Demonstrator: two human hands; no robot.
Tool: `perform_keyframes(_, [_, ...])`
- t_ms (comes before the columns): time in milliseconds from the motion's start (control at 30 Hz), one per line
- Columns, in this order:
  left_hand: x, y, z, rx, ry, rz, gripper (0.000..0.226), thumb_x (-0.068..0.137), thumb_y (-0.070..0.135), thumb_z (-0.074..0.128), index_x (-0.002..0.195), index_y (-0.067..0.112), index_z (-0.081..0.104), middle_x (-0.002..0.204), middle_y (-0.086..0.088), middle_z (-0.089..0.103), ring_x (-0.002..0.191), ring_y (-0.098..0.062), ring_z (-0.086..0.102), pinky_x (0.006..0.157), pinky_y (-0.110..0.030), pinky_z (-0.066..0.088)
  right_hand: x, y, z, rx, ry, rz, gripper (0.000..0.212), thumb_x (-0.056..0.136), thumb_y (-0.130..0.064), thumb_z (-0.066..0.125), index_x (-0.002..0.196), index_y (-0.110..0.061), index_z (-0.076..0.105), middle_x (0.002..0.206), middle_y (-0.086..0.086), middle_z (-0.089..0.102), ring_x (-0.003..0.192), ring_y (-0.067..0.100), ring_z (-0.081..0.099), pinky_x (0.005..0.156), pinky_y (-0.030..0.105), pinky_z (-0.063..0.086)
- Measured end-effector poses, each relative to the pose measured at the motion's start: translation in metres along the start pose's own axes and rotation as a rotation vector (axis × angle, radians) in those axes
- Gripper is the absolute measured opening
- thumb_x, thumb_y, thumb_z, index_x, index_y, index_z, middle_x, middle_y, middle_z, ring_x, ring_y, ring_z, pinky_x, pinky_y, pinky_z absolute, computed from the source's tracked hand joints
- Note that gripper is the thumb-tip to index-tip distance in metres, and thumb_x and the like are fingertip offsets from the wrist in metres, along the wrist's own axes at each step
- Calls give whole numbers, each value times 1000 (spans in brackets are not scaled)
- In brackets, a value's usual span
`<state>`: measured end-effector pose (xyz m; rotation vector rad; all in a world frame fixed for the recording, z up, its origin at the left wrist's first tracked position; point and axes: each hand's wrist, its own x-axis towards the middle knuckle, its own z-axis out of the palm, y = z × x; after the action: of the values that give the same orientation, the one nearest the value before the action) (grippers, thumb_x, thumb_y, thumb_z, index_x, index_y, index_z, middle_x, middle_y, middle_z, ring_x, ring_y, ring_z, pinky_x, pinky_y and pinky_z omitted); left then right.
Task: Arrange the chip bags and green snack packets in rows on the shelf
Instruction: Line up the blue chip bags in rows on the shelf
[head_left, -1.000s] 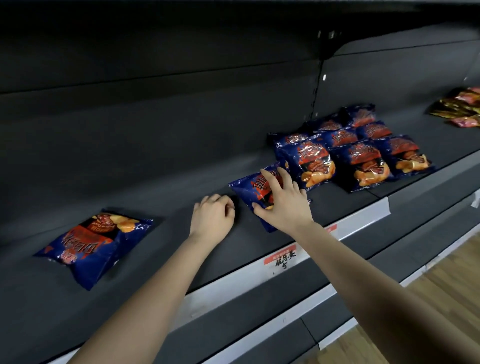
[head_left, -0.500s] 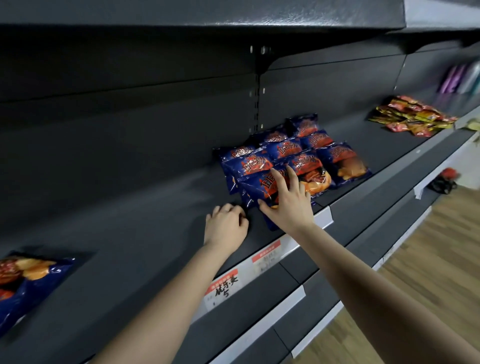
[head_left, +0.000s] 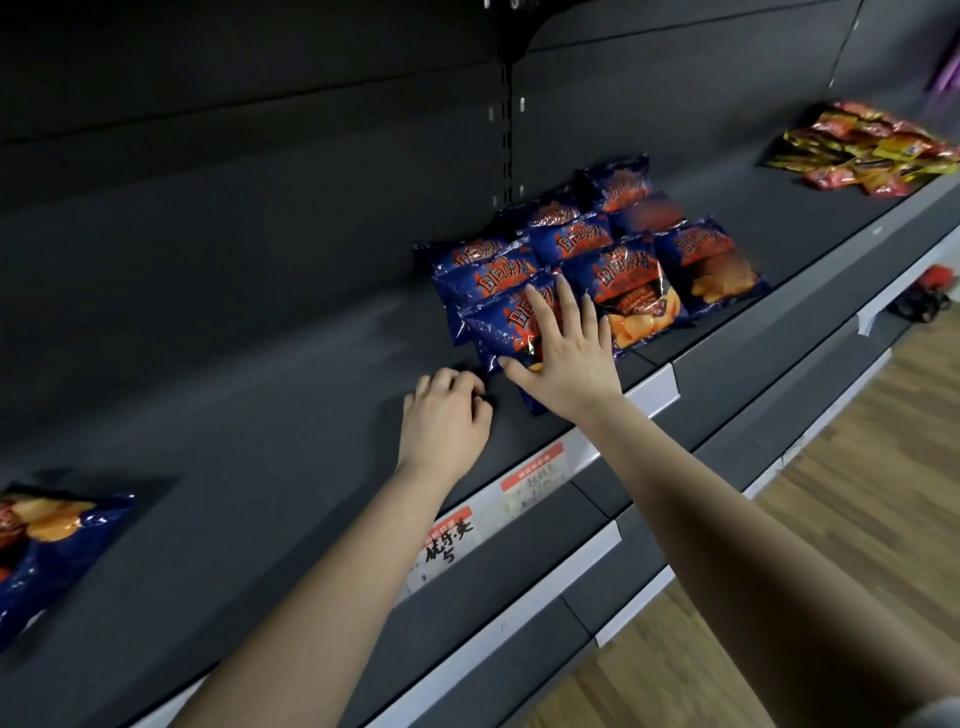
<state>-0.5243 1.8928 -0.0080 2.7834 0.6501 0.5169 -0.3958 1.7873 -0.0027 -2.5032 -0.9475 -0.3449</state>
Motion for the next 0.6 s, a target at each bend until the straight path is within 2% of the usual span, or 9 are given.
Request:
perform_keyframes(267, [1, 0, 2, -20, 5, -6, 24, 91, 22, 46, 109, 18, 60, 120, -1, 55, 113, -24, 44, 91, -36, 34, 1, 1, 2, -19, 11, 11, 85, 84, -63, 49, 151, -35, 5, 161, 3, -2, 146, 38, 1, 116, 56, 8])
perform_keyframes(433, [3, -1, 1, -37, -5, -16, 24, 90, 22, 46, 109, 17, 60, 121, -2, 55, 113, -25, 44, 92, -36, 35, 0, -2, -1, -45, 23, 13, 86, 84, -66, 45, 152, -34, 3, 161, 4, -5, 145, 37, -8, 112, 63, 2])
perform_keyframes(500, [4, -1, 0, -54, -22, -29, 25, 90, 22, 45, 110, 17, 61, 122, -3, 55, 114, -26, 44, 94, -37, 35, -3, -5, -5, -49, 120, -23, 84, 85, -67, 42, 153, -30, 9, 161, 6, -1, 146, 38, -5, 111, 63, 0])
perform_keyframes(600, [5, -2, -7, -93, -68, -53, 28, 90, 21, 45, 113, 18, 62, 122, -7, 55, 116, -28, 44, 96, -37, 35, -7, -17, -10, -54, 227, -176, 73, 86, -58, 43, 150, -27, 27, 159, 10, 14, 145, 40, 6, 112, 62, 5])
